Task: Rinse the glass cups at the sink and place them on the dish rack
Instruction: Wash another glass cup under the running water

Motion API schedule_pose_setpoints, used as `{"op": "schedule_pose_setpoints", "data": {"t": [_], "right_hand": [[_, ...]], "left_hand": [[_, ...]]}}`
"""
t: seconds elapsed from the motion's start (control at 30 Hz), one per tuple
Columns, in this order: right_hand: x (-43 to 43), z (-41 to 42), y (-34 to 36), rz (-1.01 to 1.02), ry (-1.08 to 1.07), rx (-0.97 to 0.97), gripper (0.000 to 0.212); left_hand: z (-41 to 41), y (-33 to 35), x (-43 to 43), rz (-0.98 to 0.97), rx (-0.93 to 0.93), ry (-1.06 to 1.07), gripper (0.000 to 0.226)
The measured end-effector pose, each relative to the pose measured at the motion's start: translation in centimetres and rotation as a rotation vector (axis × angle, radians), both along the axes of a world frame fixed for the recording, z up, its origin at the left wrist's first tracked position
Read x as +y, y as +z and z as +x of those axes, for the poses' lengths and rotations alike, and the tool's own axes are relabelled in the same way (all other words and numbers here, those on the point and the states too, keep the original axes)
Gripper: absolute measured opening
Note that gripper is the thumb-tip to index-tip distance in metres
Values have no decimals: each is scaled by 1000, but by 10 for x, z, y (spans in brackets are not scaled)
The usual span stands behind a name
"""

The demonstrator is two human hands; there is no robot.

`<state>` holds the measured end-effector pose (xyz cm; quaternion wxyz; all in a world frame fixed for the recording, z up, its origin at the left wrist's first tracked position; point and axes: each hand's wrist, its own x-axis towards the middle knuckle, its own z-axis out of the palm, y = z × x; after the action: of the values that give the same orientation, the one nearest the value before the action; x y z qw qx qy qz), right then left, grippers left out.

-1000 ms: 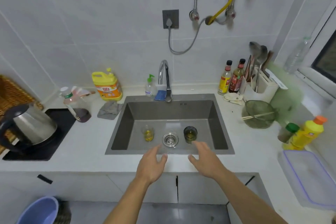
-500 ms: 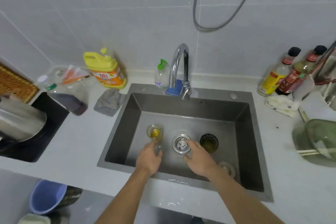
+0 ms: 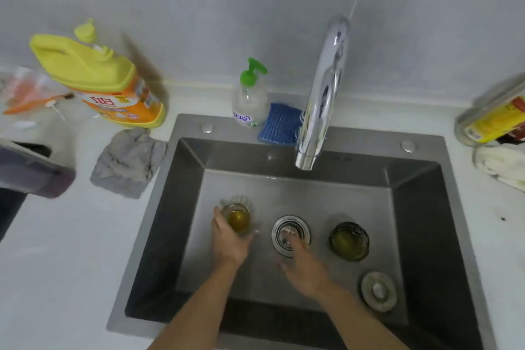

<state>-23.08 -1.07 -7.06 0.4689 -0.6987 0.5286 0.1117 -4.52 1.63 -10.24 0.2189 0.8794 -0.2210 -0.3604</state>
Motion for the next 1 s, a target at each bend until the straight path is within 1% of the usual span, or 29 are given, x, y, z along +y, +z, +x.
{"op": "schedule_pose_setpoints", "data": {"t": [0.07,0.13,0.2,0.3,0.37,0.43,0.47,0.5,0.53,0.57,0.67,0.73,0.83,0.87,1.0], "right_hand": [[-5,5,-5,-5,-62,-7,62],[-13,12,-2,-42,-158,-50,55],[-23,18,10,-89,-287,-75,54],[-43,24,39,-184,-514,-178,63],[-61,31,64,-271,-654,-277,68],[-77,36,82,-286,-719,-393,82],[-84,36,100,-301,-720,-460,89],[-92,38,110,-300,-696,-488,92],[-100,39,106,-286,-675,-490,91],[-107,41,112,-287,-645,-479,86],[-111,37,159,-260,-580,-400,52],[-113,31,172,-237,-512,-347,41],[-107,20,176,-205,-445,-330,41],[-105,18,175,-194,-433,-336,41],[-97,9,169,-131,-429,-358,45]], "left_hand": [[4,-11,-10,-16,-36,14,123],[8,-20,-15,-45,-67,12,111],[8,-22,-16,-78,-50,-7,102],[4,-4,-16,-129,29,-8,98],[-1,15,-19,-186,105,-8,89],[-9,35,-21,-244,146,-53,81],[-10,57,-24,-284,148,-96,80],[-13,72,-26,-292,178,-129,80],[-17,75,-27,-285,198,-163,79],[-19,85,-30,-299,214,-172,79],[-26,121,-38,-396,298,-170,83],[-29,146,-43,-443,343,-184,84],[-32,170,-49,-481,405,-184,85],[-33,176,-50,-510,400,-194,83],[-36,184,-53,-511,433,-194,83]]}}
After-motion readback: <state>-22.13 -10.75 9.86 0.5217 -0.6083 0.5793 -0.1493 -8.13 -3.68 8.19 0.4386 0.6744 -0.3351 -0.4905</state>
